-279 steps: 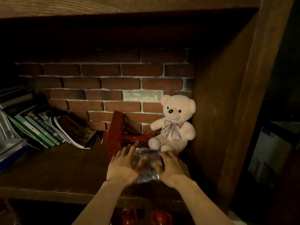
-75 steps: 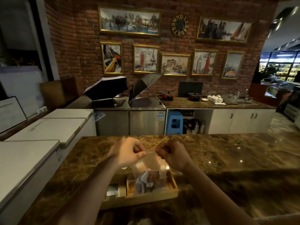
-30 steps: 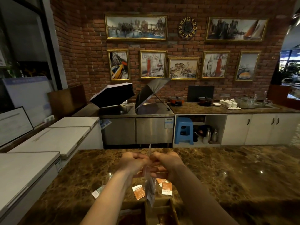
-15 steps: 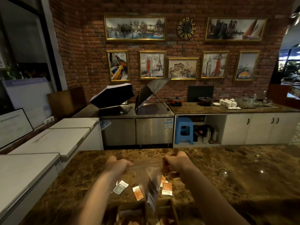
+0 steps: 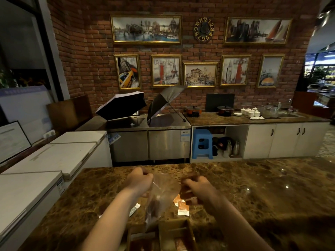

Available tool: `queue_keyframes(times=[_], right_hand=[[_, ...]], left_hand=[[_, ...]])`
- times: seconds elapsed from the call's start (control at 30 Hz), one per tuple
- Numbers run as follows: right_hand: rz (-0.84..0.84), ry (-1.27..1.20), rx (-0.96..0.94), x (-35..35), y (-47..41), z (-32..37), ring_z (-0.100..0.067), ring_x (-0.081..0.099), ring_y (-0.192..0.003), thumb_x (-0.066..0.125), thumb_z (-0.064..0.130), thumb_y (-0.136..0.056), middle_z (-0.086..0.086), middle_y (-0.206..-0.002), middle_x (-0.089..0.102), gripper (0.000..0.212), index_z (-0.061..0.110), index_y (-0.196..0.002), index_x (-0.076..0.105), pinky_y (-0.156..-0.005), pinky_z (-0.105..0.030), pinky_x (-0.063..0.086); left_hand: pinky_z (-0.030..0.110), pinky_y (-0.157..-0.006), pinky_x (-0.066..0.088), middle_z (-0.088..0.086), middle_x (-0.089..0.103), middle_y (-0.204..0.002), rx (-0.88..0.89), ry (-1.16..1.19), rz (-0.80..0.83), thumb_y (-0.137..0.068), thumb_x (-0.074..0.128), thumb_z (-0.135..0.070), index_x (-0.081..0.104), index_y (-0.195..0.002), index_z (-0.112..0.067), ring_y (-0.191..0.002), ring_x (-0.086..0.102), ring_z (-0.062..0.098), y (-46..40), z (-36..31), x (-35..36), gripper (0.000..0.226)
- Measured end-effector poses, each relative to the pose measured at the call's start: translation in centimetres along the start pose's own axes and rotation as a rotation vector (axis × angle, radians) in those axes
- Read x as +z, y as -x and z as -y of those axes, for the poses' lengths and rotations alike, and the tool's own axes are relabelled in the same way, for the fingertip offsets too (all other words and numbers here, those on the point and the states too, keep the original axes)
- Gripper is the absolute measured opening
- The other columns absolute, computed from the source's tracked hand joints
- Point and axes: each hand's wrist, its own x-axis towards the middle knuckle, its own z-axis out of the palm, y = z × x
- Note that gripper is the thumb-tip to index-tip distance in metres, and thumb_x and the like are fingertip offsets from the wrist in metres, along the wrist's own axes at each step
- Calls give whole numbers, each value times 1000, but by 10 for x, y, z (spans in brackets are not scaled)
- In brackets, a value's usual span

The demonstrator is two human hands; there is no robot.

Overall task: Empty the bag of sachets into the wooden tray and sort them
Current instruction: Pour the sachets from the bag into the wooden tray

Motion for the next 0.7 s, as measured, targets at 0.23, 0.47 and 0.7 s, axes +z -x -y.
queue_keyframes(times=[0.23,0.47,0.7], right_hand=[[172,-69,241,-19,-11,-52,-26,70,-69,57,15,-100,-21,-103,71,17,8,-115,62,-59,-39,58],[384,-606,205,-26,-8,-53,-46,58,-127,64,17,-86,-26,-115,70,43,3,-126,64,-113,-63,39],[340,-823,72,-25,-13,-55,-51,62,-121,73,8,-83,-34,-129,64,56,-2,-134,53,-102,-61,49]], left_hand=[[47,-74,65,13,70,-104,-6,206,83,-98,53,-11,53,-119,-10,-92,72,30,8,-29,16,21],[49,-70,65,23,75,-107,-7,732,175,-99,52,-4,51,-120,3,-92,76,37,5,-44,14,22],[41,-64,63,28,70,-115,-25,754,86,-103,45,-9,55,-122,7,-102,72,38,-5,-20,8,27]])
